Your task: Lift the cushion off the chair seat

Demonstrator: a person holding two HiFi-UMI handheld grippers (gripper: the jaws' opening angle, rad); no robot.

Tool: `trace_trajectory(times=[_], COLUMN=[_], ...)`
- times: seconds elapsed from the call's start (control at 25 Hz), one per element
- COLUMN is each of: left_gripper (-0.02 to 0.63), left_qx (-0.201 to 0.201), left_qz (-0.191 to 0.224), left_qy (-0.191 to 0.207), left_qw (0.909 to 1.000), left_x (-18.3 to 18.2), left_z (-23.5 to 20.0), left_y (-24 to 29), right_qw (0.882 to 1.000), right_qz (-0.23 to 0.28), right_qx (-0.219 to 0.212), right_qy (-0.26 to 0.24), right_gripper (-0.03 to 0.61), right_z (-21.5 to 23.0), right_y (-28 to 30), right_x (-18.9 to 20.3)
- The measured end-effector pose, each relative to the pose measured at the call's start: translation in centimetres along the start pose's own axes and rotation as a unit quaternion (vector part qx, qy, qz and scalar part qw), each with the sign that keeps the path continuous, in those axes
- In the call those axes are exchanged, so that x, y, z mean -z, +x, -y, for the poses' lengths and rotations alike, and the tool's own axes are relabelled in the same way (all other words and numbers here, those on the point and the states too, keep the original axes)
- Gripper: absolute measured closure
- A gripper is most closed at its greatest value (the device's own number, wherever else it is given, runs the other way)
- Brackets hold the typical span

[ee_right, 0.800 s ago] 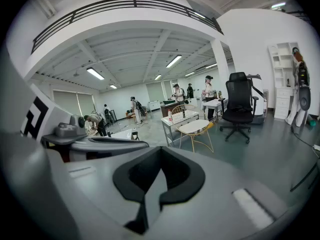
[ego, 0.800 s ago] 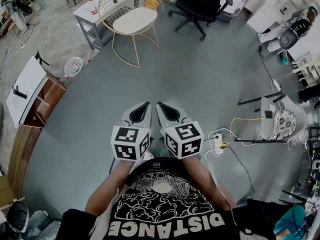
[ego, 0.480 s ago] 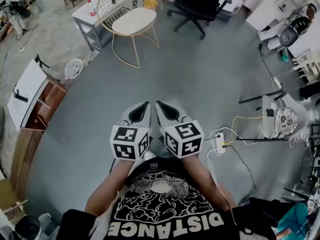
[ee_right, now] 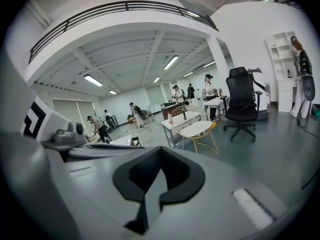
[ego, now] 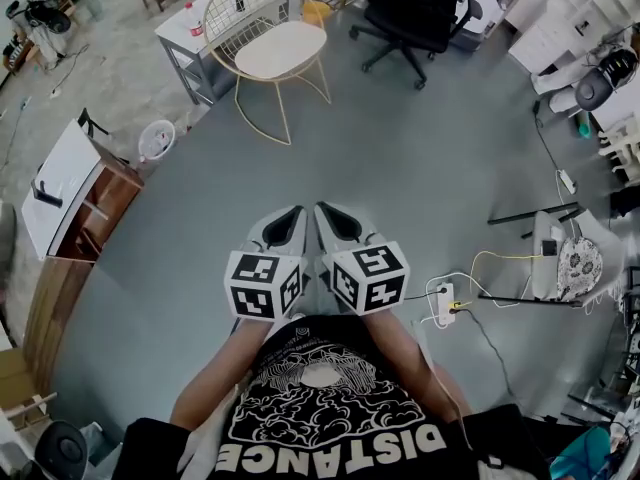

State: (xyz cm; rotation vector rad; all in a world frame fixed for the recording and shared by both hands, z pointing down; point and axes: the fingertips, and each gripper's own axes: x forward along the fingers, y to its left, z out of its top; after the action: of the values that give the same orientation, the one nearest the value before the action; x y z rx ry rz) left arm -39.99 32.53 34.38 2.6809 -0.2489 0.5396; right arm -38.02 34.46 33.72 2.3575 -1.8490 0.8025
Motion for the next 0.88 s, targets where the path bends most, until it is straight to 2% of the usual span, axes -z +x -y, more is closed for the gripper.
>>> trace_trajectory(times=[0.2, 0.56, 0.88], left_gripper=[0.618, 0.618, 0.618], left_qx=[-0.007, -0.006, -0.023], left_qz=[-0.014, -0.037, -0.051], left_qy=[-0.002, -0.001, 0.025], left_qw=[0.9999, 0.9993, 0.9981], left_x=[-1.6, -6.7, -9.9], left_z=[-1.2, -2.1, -2.5], left_y=[4.9, 16.4, 21.4], right_qw=[1.000, 0.999, 0.999], right_qz=[-0.012, -0.022, -0.009], right_qx=[-0.009, -0.014, -0.029], right_qy=[0.002, 0.018, 0.029], right_gripper=[0.583, 0.583, 0.583], right_z=[3.6, 13.3, 18.0], right_y=[3.2, 8.5, 11.1], right_x=[-1.4, -5.9, -9.0])
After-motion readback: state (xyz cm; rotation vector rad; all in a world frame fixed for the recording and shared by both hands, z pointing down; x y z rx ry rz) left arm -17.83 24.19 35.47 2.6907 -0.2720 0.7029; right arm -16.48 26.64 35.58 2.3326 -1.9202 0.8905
